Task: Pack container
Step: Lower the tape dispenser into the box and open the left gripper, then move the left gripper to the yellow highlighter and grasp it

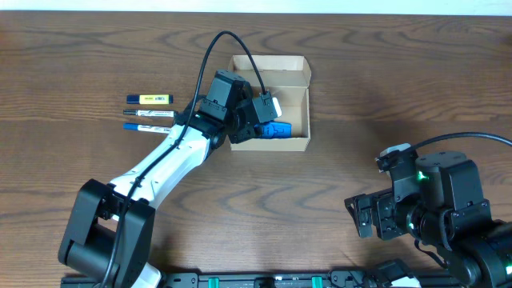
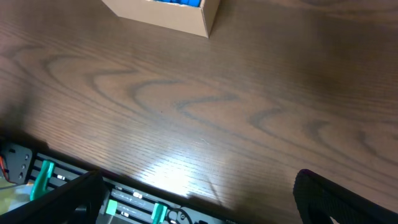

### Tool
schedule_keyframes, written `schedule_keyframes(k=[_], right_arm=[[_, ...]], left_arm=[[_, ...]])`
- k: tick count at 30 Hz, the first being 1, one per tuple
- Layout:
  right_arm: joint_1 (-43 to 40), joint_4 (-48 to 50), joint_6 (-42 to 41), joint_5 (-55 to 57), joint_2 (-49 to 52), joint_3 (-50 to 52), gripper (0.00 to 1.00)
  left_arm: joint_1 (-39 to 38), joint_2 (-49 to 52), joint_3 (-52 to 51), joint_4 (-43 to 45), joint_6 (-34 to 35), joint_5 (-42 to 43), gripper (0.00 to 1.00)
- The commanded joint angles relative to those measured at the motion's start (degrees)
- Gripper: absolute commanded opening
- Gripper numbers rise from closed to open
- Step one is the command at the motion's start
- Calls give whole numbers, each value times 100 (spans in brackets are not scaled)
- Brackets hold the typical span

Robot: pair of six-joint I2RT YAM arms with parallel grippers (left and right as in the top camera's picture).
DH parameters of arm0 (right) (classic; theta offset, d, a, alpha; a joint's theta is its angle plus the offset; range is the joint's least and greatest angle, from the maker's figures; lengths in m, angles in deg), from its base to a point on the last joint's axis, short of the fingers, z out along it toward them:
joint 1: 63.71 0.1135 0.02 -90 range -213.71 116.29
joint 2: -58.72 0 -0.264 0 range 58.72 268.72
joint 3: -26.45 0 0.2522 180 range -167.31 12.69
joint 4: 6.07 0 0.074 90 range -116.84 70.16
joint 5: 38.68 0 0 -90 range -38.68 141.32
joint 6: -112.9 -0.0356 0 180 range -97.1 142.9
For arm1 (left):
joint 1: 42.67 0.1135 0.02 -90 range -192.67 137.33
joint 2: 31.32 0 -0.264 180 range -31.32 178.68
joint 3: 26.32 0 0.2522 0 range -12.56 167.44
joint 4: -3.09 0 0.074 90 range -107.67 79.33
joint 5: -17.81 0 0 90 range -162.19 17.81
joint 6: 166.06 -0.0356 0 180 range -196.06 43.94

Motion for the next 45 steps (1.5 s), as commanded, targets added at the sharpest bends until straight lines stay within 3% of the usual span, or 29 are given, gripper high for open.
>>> schedule_keyframes(k=[1,8,12,16,19,27,34,37,42,45], right_arm=[[-46,-4,-46,-22,2,7,99],[-46,-4,-46,-22,2,7,99],[-46,-4,-46,-22,2,7,99],[-46,-4,-46,-22,2,7,99],[-46,-4,-46,-22,2,7,99],[-46,-4,-46,-22,2,7,99],[-46,-4,-46,-22,2,7,99],[-46,-4,-46,-22,2,7,99],[-46,-4,-46,-22,2,7,99],[-46,-4,-46,-22,2,7,99]], left_arm=[[-17,-33,197,15,175,-24,66],[-17,-813,684,-356,1025,-195,68],[-13,-1410,1012,-732,1847,-1357,68],[35,-1823,1252,-1185,3136,-2752,68],[160,-1921,1593,-1912,4022,-3185,68],[1091,-1499,3016,-3571,5908,-3038,66],[2299,-463,3897,-4079,7079,-1845,57],[2603,131,4129,-4109,7342,-1432,55],[2699,1180,4795,-4509,7528,-1419,53],[2693,1665,5082,-4791,7777,-1414,60]])
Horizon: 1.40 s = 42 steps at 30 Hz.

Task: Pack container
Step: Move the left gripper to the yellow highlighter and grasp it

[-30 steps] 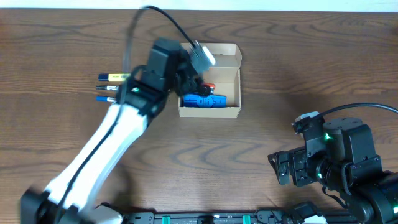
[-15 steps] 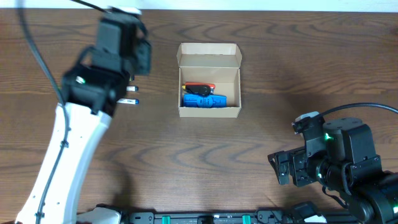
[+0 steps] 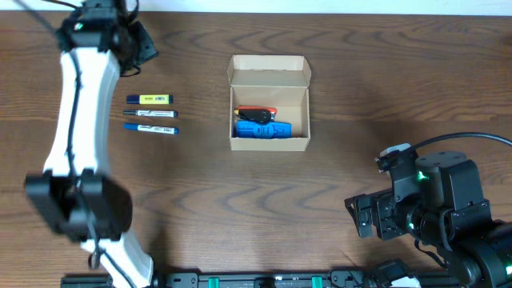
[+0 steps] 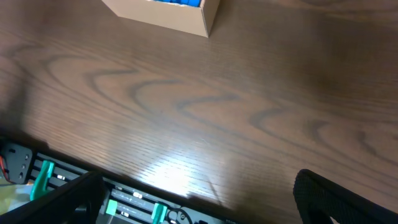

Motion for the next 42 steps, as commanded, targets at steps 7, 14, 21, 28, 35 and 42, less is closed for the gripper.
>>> schedule_keyframes(k=[7,14,21,28,35,42], right_arm=[[-46,-4,-44,-22,2,7,99],[-46,-4,-44,-22,2,7,99],[-46,-4,-44,-22,2,7,99],[-46,-4,-44,-22,2,7,99],[-46,-4,-44,-24,2,7,99],[-46,-4,-44,-24,2,7,99]], left_arm=[[-13,745,354,-66,612,136,91],[-13,804,354,-81,826,236,95],[-24,826,354,-203,2511,74,96],[-24,997,356,-358,4006,-120,99],[-24,1416,354,-369,4658,-94,96],[-20,1838,354,-315,5147,-122,100]])
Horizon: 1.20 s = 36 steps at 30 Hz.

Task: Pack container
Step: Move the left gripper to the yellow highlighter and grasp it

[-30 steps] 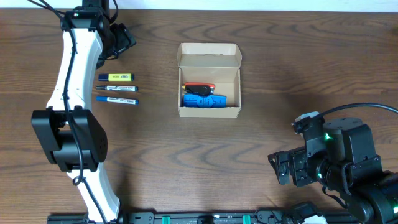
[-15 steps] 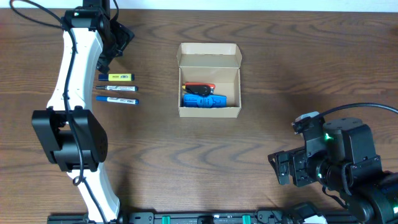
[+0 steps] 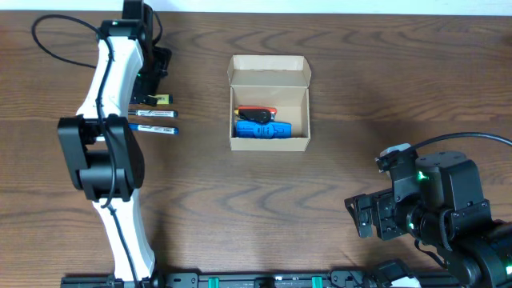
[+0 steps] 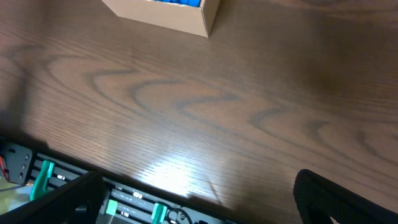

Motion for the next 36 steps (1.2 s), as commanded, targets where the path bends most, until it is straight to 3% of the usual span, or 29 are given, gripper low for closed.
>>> schedule_keyframes(k=[1,11,12,13,36], right_arm=[[-46,-4,-46,-22,2,7,99],[-46,-4,-46,-22,2,7,99],[-46,-4,-46,-22,2,7,99],[-46,-4,-46,-24,2,7,99],[-46,-4,-46,-22,2,7,99]], left_arm=[[9,223,127,15,424,-181,100],[13,483,127,184,542,-424,100],[13,498,127,199,542,-424,93],[13,525,127,223,542,-422,92],[13,787,116,385,562,-511,96]])
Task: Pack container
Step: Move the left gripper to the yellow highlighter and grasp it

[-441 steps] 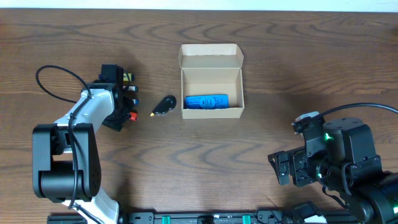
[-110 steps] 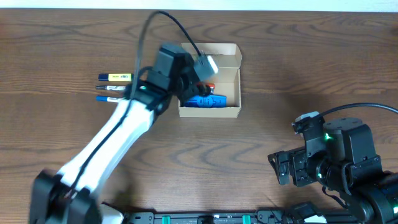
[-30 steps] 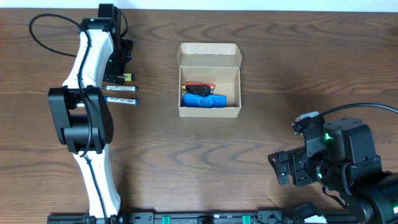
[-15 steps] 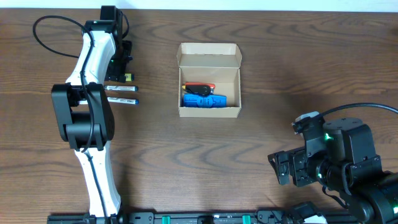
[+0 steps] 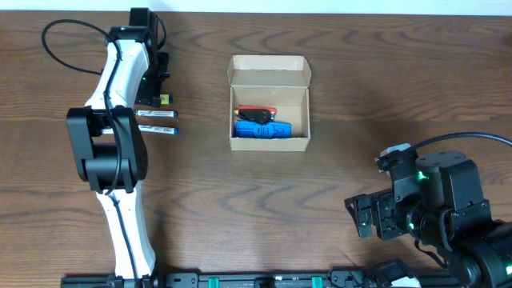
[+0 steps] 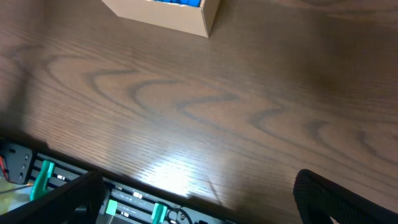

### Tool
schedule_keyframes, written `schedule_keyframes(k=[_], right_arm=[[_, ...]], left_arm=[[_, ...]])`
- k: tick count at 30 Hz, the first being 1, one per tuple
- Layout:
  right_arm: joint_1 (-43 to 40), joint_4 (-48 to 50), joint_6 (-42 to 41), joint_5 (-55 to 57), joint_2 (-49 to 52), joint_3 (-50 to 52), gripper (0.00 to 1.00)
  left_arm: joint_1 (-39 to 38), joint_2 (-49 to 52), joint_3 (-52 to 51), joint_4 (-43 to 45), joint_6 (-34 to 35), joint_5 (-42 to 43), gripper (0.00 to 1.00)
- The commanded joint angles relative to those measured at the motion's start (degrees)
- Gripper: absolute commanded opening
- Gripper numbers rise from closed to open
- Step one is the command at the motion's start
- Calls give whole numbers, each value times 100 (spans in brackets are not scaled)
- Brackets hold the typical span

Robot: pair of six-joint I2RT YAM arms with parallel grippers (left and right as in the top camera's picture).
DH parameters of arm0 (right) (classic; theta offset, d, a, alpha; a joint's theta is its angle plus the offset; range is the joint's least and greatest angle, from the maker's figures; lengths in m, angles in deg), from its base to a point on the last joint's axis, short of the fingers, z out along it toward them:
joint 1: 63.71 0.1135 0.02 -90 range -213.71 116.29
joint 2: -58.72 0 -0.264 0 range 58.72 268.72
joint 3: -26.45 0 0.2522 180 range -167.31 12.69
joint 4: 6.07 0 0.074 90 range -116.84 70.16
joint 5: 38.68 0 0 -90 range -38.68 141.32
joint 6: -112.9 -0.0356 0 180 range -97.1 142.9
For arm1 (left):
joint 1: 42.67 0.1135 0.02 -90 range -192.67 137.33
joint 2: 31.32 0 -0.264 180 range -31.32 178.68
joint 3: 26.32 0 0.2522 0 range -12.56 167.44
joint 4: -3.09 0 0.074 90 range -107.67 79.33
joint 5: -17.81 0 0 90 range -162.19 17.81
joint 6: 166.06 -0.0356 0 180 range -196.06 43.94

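An open cardboard box [image 5: 270, 145] stands at the table's middle back, with a blue item [image 5: 264, 130] and a red-and-black item [image 5: 256, 114] inside. Three markers lie to its left: a yellow one [image 5: 165, 99], a white-labelled one [image 5: 157, 114] and a blue one [image 5: 158, 129]. My left gripper [image 5: 150, 83] sits over the yellow marker's left part and hides it; its jaws do not show. My right gripper [image 6: 199, 202] is open and holds nothing, near the front right. The box's corner [image 6: 180, 17] appears at the top of the right wrist view.
The left arm [image 5: 112, 72] runs from its base at the front left up along the table's left side, with a black cable looping at the far left. The right arm's body [image 5: 436, 208] fills the front right corner. A rail with green clips [image 6: 43, 177] lines the front edge.
My left gripper has shifted slightly nearer over the yellow marker, covering a little more of it. The right arm, the box and the other markers have not moved.
My left gripper was first at the box's left side, over the items inside. Then the arm stood at the far back left, with the box's blue and red-and-black items in plain sight. After that it was above the yellow marker, where it stays.
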Motion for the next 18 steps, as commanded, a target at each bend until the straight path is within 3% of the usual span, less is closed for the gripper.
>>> schedule_keyframes(k=[1,11,18], right_arm=[[-46,-4,-46,-22,2,7,99],[-46,-4,-46,-22,2,7,99],[-46,-4,-46,-22,2,7,99]], left_arm=[[13,286,114,-28,48,-85,96],[13,422,114,9,42,-103,93],[13,468,114,-15,37,-59,71]])
